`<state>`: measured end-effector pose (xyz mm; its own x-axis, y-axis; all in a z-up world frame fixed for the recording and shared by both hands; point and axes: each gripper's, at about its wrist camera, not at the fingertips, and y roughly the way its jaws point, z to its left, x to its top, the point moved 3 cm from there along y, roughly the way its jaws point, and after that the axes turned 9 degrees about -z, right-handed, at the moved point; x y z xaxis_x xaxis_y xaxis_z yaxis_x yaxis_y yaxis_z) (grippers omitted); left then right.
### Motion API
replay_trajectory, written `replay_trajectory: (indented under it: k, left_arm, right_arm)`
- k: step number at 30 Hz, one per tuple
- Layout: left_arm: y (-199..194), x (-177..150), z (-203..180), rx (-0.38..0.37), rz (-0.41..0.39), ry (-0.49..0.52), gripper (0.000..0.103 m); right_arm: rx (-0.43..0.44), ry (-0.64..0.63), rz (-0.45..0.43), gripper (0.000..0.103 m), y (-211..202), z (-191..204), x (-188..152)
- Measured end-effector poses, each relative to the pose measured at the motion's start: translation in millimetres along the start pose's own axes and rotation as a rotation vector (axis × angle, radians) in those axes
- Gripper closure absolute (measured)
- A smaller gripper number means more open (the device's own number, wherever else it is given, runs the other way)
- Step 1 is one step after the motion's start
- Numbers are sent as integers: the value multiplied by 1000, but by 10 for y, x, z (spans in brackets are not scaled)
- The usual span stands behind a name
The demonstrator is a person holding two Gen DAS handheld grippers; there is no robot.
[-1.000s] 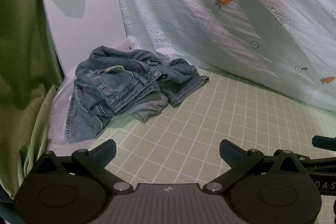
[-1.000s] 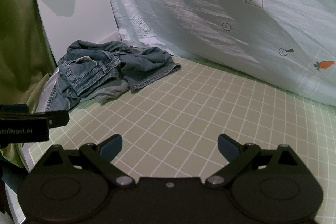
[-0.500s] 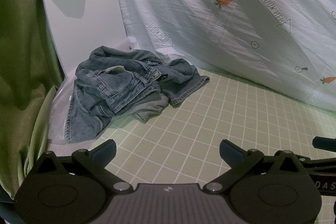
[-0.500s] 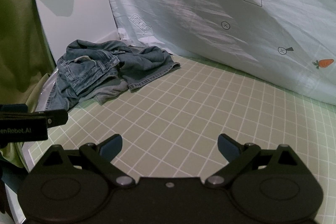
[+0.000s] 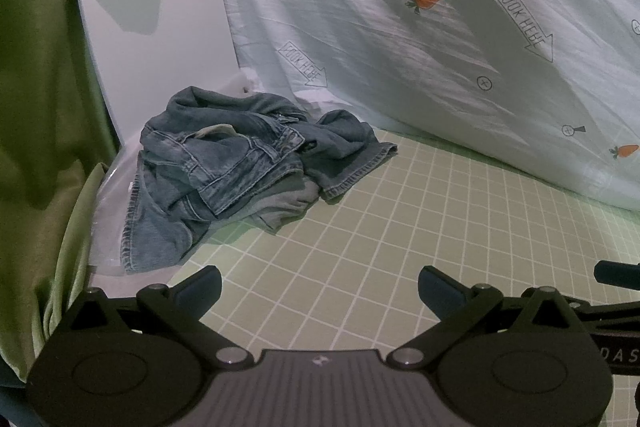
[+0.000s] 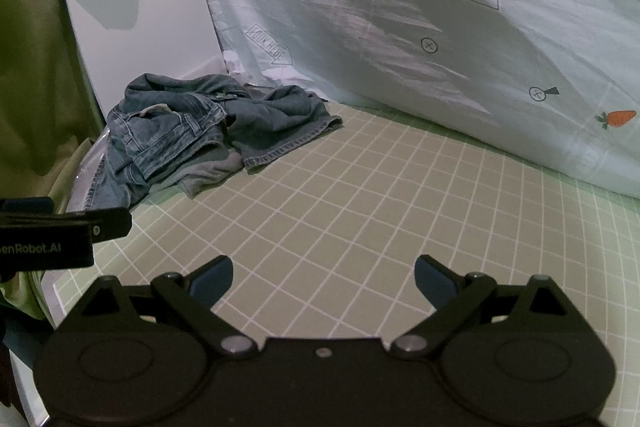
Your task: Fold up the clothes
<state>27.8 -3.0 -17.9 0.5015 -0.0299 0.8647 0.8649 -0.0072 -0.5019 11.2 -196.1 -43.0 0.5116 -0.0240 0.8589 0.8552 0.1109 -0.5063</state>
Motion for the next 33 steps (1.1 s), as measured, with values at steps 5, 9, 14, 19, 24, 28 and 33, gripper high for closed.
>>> replay_trajectory:
  k: [5, 9, 14, 19, 24, 28, 33]
  left_arm:
    - [-2, -10, -6, -12, 1, 5, 0]
    - [-5, -16, -10, -13, 2, 2, 0]
    - [-15, -32, -23, -22, 12, 1, 0]
    - [-26, -47, 8, -19, 22, -4, 0]
    - [17, -22, 123, -15, 40, -49, 0]
    - [106, 38, 249, -5, 60, -76, 0]
    - [284, 187, 442, 27, 73, -105, 0]
  right_arm:
    - [-3, 3, 4, 5, 14, -10, 10]
    - [-7, 4, 6, 5, 16, -7, 9]
    - [-6, 7, 15, 5, 37, -21, 12]
    - [1, 1, 24, 5, 59, -12, -9]
    - [18, -19, 35, 5, 128, 52, -1]
    - [38, -37, 42, 5, 221, 121, 55]
    - [50, -62, 36, 5, 451, 221, 259]
